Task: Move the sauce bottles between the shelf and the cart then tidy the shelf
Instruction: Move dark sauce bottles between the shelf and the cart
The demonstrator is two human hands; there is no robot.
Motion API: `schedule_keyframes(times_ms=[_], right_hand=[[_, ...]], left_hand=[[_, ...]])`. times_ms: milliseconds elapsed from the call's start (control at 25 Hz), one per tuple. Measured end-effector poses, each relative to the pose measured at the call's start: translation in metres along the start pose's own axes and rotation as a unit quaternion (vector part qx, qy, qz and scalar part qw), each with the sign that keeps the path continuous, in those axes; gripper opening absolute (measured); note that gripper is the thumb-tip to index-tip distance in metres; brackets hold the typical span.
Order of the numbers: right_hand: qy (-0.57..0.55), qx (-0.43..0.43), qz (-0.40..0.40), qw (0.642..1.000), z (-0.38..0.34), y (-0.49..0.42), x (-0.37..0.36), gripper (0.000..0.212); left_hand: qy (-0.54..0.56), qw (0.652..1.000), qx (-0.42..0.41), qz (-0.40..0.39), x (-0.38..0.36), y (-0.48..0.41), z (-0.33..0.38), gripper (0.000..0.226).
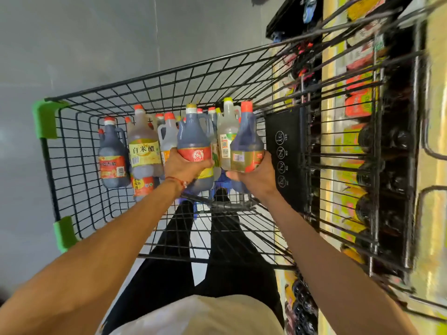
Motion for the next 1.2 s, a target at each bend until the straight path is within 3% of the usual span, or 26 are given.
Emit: schedule_keyframes(times_ms=[120,360,480,600,680,1040,1200], right_hand=[[-0.074,0.010,0.000,0.997,-0.003,0.036,0.007,0.100],[-0.190,0.052,0.034,0.980,-0.005,0.120,0.011,0.089],[-0.242,0.083,0.092,0.962,0.002,0.174,0.014,0.083],[-0.279,0.117,0.139,0.943,0.015,0.224,0.019,0.073],[-0.301,0.145,0.155,0.930,0.024,0.263,0.021,0.070],[-0.375,0.183,0.314,0.853,0.125,0.428,0.045,0.103],[-0.408,0.188,0.373,0.812,0.202,0.511,0.066,0.102]], left_hand=[[0.013,0.998,-0.056,-0.028,0.007,0.024,0.002,0.078],[0.001,0.977,-0.184,-0.109,0.026,0.065,0.011,0.102],[0.000,0.953,-0.260,-0.153,0.038,0.097,0.015,0.088],[-0.002,0.924,-0.320,-0.209,0.047,0.138,0.017,0.055],[-0.019,0.898,-0.358,-0.253,0.050,0.174,0.015,0.052],[-0.134,0.783,-0.466,-0.389,0.004,0.332,-0.028,0.054],[-0.163,0.738,-0.475,-0.451,-0.049,0.414,-0.084,0.058]])
Point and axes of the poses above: each hand's wrist, its own y-axis away from the middle knuckle, its own x-axis out of the back of the hand, z = x × y, the point moved 7 cm from there along -y, towards the middle knuckle, and after that the axes turned 8 degrees about -y, right-handed, at the moved point
